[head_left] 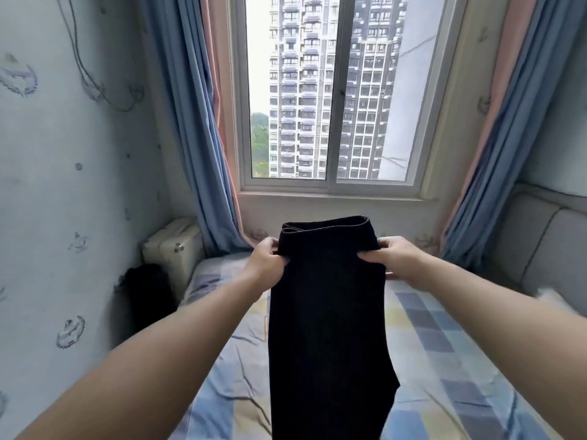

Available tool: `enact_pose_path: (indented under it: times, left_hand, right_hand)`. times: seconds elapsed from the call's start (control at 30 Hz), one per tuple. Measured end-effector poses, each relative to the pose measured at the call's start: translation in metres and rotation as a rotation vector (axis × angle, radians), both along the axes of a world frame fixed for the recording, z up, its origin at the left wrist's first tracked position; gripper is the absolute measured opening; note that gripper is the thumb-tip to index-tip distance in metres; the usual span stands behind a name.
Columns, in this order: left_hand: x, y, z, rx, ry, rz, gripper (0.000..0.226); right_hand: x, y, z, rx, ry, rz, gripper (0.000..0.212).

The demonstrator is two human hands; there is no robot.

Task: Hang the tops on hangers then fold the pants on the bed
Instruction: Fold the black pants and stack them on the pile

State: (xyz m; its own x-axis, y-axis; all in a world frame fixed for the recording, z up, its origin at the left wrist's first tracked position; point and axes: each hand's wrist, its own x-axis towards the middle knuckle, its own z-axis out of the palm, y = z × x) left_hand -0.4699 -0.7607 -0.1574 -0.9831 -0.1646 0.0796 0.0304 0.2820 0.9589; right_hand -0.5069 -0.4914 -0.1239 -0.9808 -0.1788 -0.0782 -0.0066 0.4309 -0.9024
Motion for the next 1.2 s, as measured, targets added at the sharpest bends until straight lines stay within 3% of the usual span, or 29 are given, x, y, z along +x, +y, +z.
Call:
enact_pose_path:
  times: [0.4,0.73,0.93,1.03,1.2]
  left_hand:
    - [-0.198,-0.092,-0.214,0.058,-0.384,0.021,0.017]
    - [-0.346,-0.119,-0.399,-0.025,-0.468,0.300,0.041]
    - [-0.422,-0.122,-0.513,-0.078,-0.500,0.403,0.037]
    - [-0.430,-0.114,-0.570,-0.110,-0.583,0.416,0.055]
    - [-0.359,-0.081,-0.640,-0.252,-0.660,0.265,0.058]
  right_hand:
    - [-0.193,-0.107,-0.198,0.150,-0.269,-0.132,0.011]
    - [-0.355,-0.159,-0.391,0.064,-0.353,-0.254,0.037]
    - [-0.438,-0.181,-0.525,-0.064,-0.363,-0.353,0.012]
    - [-0.444,-0.181,-0.583,-0.043,-0.409,-0.295,0.044]
    - [-0.386,-0.169,-0.659,0.058,-0.435,-0.070,0.060]
